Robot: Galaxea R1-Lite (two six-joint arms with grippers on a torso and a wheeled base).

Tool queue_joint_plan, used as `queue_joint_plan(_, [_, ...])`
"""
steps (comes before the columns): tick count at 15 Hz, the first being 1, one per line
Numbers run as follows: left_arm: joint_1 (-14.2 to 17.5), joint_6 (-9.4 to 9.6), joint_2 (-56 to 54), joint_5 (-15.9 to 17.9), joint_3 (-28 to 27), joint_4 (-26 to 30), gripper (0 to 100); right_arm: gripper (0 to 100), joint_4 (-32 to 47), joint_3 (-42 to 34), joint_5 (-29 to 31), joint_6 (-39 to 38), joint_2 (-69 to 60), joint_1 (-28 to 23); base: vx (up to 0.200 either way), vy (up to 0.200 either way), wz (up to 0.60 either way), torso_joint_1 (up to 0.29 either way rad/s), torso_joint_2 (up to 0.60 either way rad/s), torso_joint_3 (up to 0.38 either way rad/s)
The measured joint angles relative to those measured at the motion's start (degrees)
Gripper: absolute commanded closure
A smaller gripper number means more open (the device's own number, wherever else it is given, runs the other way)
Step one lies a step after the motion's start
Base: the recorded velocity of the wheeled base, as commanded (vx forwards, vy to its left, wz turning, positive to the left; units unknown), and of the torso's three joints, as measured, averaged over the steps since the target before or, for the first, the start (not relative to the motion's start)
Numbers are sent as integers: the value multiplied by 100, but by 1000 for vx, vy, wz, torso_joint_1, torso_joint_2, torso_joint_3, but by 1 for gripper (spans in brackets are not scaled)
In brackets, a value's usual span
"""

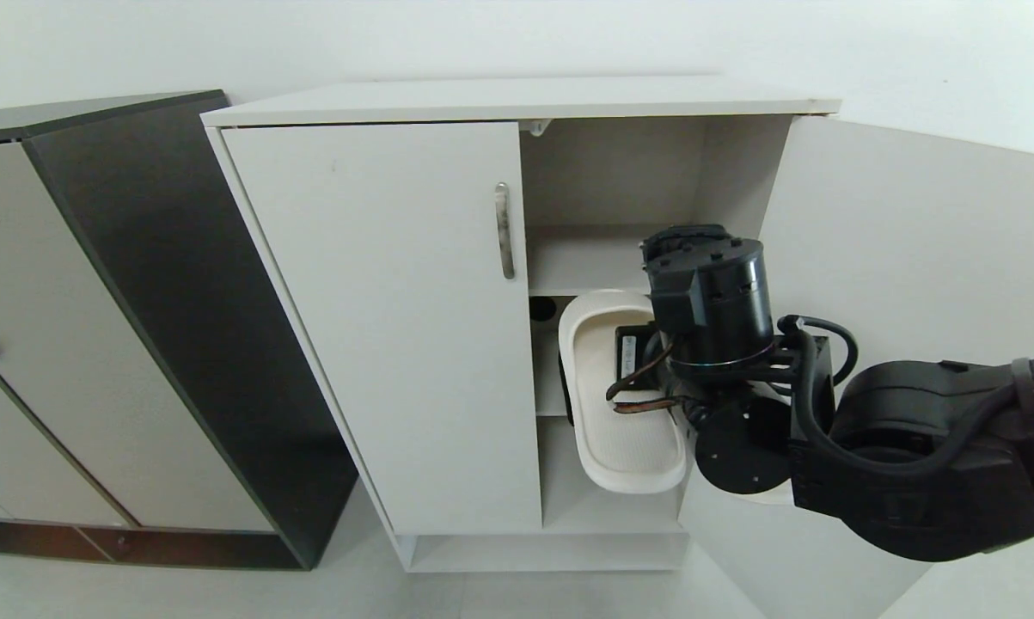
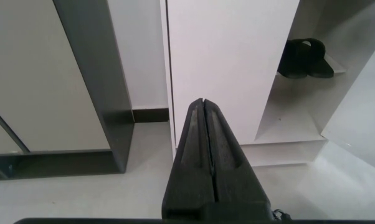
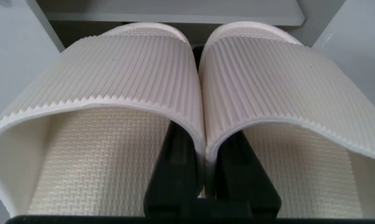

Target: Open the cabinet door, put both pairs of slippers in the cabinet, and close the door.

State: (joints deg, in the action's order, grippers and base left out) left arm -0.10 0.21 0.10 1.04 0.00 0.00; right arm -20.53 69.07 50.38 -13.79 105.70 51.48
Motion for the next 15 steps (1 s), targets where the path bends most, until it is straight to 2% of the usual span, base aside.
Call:
queue_joint_plan(2, [0, 4, 0, 0, 0, 0, 100, 100, -2, -11, -2, 5, -13, 0, 0, 0, 0, 0, 0, 0])
queue_joint_plan(15, [2, 12, 0, 9, 0, 2, 100, 100, 0, -63, 0, 9, -44, 2, 200, 0, 0, 1, 3, 5])
